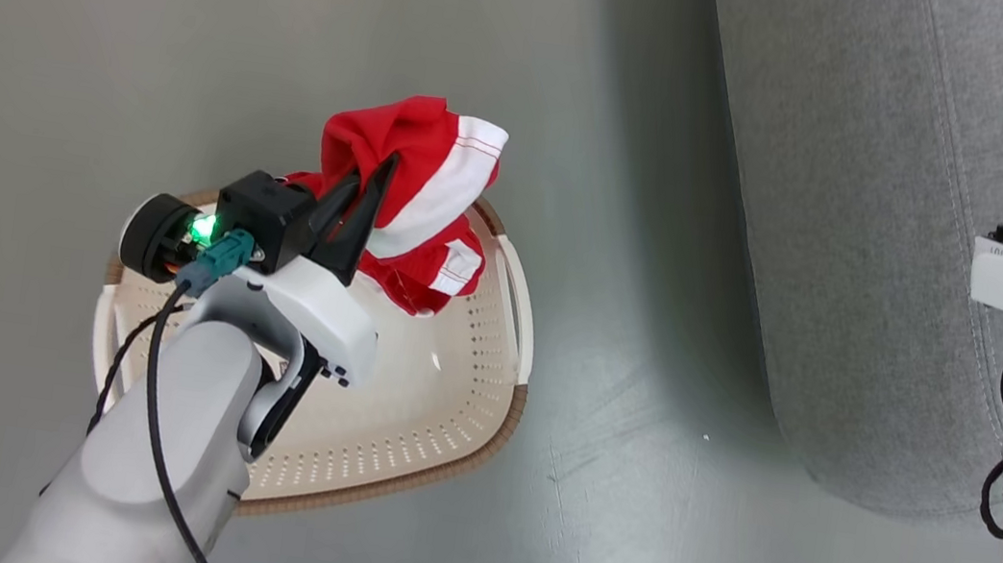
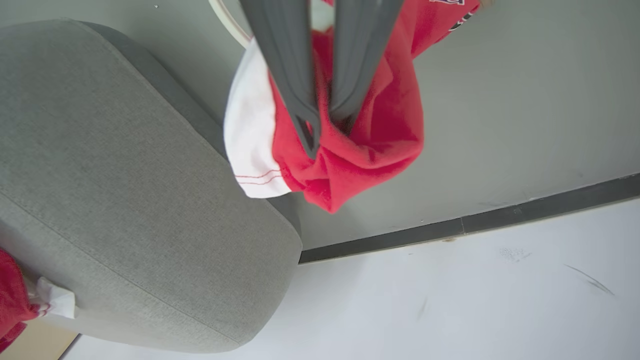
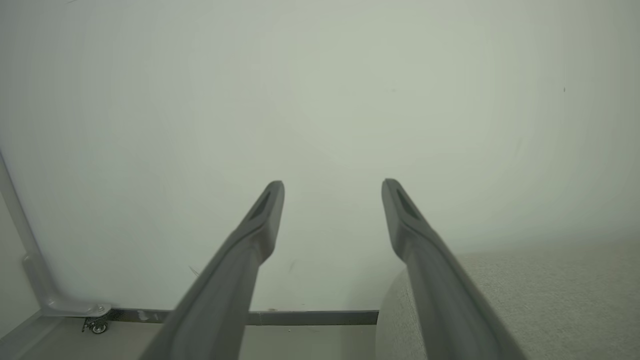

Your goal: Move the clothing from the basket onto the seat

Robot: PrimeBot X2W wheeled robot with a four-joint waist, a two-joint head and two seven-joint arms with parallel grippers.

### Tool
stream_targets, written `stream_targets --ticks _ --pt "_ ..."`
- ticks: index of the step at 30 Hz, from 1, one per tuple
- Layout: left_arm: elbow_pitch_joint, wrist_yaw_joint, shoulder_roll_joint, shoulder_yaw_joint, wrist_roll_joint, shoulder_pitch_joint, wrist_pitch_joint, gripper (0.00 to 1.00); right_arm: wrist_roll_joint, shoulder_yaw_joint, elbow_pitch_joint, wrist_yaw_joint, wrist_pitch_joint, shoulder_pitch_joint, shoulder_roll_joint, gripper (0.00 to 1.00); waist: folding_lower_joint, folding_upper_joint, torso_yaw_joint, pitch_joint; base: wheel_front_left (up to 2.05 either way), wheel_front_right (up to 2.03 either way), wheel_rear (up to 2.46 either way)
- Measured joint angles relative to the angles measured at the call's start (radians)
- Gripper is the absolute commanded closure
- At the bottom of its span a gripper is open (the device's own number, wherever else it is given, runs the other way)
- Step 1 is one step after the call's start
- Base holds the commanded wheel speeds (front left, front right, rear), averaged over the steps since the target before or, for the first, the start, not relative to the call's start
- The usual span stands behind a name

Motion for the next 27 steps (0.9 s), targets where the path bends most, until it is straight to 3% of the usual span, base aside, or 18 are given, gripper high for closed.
stream_targets --ticks 27 --pt "-0.228 0.000 -0.008 0.043 0.003 0.150 0.000 1.00 -0.008 0.028 0.067 0.000 0.000 0.139 -0.045 0.00 0.0000 0.0000 0.071 -0.213 0.00 0.00 0.00"
